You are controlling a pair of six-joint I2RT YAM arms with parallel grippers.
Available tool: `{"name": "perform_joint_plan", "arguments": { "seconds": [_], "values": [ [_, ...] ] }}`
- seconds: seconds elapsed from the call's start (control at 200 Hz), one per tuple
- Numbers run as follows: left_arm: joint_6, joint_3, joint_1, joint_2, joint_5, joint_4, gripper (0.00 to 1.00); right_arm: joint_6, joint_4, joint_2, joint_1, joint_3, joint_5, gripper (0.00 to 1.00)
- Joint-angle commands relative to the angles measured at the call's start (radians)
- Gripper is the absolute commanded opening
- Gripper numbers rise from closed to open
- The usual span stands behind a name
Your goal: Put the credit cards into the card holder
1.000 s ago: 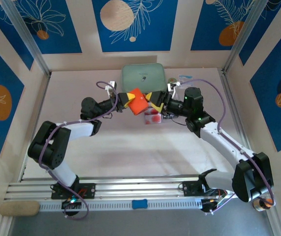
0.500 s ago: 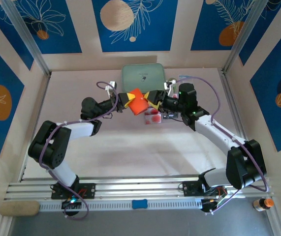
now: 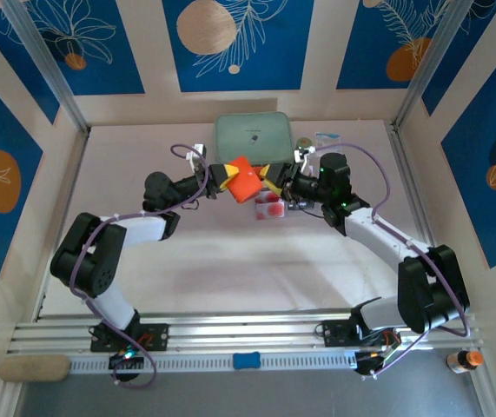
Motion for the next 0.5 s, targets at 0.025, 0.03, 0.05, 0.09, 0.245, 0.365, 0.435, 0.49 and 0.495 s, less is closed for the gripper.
{"name": "perform_joint_plan", "arguments": {
  "seconds": [0.025, 0.03, 0.05, 0.09, 0.245, 0.365, 0.435, 0.49, 0.495],
  "values": [
    [-0.01, 0.032, -0.008, 0.0, -0.011, 0.067, 0.0, 0.059, 0.091, 0.023, 0.003, -0.024, -0.059, 0.46],
    [-0.01, 0.032, -0.008, 0.0, -0.011, 0.067, 0.0, 0.061, 0.093, 0.023, 0.002, -0.023, -0.06, 0.45],
    [-0.01, 0.032, -0.008, 0.001, -0.011, 0.067, 0.0, 0.065, 0.096, 0.025, 0.004, -0.024, -0.065, 0.45],
    [-0.01, 0.034, -0.008, 0.001, -0.013, 0.067, 0.0, 0.07, 0.103, 0.029, 0.007, -0.024, -0.072, 0.44],
    [-0.009, 0.037, -0.012, 0.004, -0.014, 0.067, 0.0, 0.097, 0.145, 0.043, 0.017, -0.025, -0.107, 0.37],
    [-0.009, 0.04, -0.014, 0.007, -0.017, 0.067, 0.0, 0.125, 0.192, 0.052, 0.02, -0.032, -0.136, 0.32],
    [-0.01, 0.044, -0.015, 0.01, -0.017, 0.066, 0.0, 0.137, 0.212, 0.054, 0.022, -0.033, -0.148, 0.31],
    [-0.01, 0.047, -0.018, 0.012, -0.017, 0.065, 0.0, 0.14, 0.218, 0.056, 0.023, -0.035, -0.155, 0.31],
    [-0.01, 0.048, -0.018, 0.013, -0.017, 0.065, 0.0, 0.14, 0.218, 0.056, 0.023, -0.035, -0.155, 0.31]
  ]
}}
